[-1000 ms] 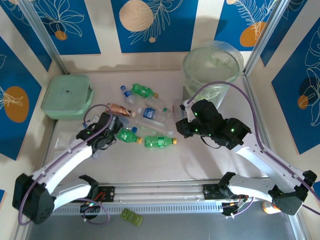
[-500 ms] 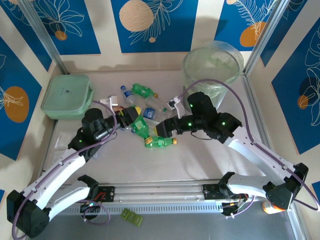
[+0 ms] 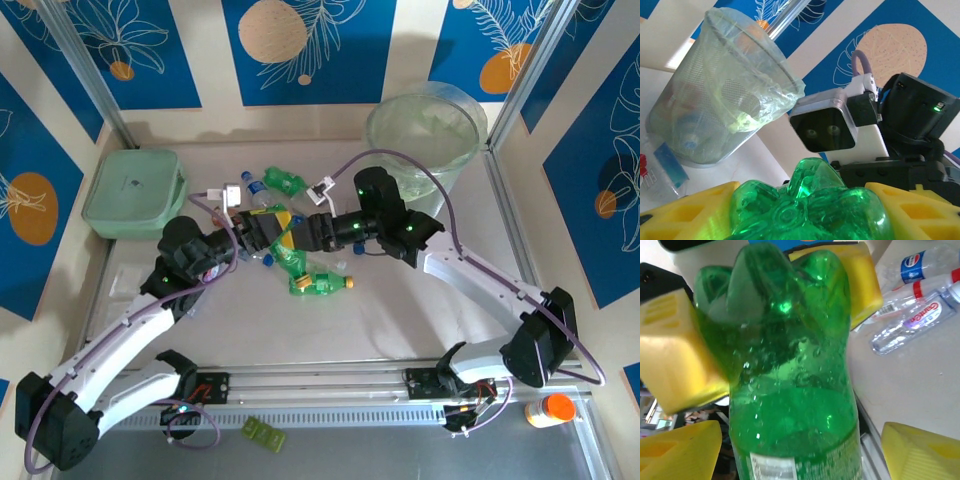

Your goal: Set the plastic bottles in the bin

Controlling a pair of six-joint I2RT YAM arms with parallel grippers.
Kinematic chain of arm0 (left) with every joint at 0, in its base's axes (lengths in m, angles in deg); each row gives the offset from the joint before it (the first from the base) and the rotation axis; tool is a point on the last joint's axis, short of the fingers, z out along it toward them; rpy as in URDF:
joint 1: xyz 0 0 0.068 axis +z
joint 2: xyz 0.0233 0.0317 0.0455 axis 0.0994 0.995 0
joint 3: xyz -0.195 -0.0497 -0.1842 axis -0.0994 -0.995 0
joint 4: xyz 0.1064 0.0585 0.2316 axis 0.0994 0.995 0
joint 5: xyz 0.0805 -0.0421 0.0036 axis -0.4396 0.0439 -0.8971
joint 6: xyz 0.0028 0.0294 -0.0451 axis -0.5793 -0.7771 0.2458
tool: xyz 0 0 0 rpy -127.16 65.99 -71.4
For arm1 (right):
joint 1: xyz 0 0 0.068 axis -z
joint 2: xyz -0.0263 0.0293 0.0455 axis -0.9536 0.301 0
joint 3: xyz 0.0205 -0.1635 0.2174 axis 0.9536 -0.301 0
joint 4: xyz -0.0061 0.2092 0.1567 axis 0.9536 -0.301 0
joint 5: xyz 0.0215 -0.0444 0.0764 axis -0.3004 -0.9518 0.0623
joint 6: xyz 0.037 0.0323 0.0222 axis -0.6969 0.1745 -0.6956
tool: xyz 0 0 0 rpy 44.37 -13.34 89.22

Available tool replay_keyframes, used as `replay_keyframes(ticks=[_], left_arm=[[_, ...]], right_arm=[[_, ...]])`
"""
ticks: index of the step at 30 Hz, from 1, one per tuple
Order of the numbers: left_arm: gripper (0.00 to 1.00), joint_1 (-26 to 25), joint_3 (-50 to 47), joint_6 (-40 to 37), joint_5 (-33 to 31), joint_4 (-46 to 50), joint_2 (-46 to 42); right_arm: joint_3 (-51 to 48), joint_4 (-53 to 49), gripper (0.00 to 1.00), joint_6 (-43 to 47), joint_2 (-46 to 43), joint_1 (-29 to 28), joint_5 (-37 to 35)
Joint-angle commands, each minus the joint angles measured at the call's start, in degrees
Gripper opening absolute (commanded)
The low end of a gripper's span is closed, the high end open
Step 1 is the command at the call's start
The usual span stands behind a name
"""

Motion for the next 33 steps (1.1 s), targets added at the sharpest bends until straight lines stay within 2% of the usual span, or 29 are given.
replay_keyframes(ticks=[1,6,9,13,15,20,22,28,32,33], left_arm=[[0.43,-0.8,1.4,-0.3,2.0,-4.0,0.1],[0.43,-0.9,1.7,-0.6,2.2,-3.4,0.2],[0.47,-0.9,2.4,-1.4,1.7,-1.4,-0.1],[0.61,-0.9,3.4,-1.9,1.6,0.5,-0.5],[0.72,-0.9,4.9,-3.3,0.1,4.8,-1.2],[0.89,-0.9,10.2,-11.6,-8.7,18.9,-5.9],[0.93,-0.9,12.2,-14.4,-11.1,22.5,-7.5],[0.92,-0.9,18.8,-21.5,-15.4,35.3,-9.0],[0.91,-0.9,20.5,-25.0,-12.1,39.4,-8.2],[0.9,-0.9,20.5,-25.3,-12.1,40.4,-8.0]], right_arm=[[-1.1,9.4,0.76,-6.0,0.8,0.0,5.0],[-1.7,11.2,0.52,-7.6,1.4,-0.1,5.2],[-2.0,11.8,0.42,-8.0,1.0,-0.2,5.6],[-2.7,11.6,0.41,-7.9,0.0,-0.1,4.6],[-3.1,11.3,0.41,-7.7,-0.9,0.1,3.5],[-1.6,4.0,0.41,-3.6,-3.7,0.9,-0.6],[-0.8,-0.5,0.41,-0.8,-5.1,1.3,-4.0],[3.1,-13.9,0.38,6.2,-9.5,5.5,-13.5],[9.1,-26.5,0.36,11.6,-11.7,10.9,-26.1],[10.2,-28.2,0.35,12.5,-12.0,13.3,-26.5]])
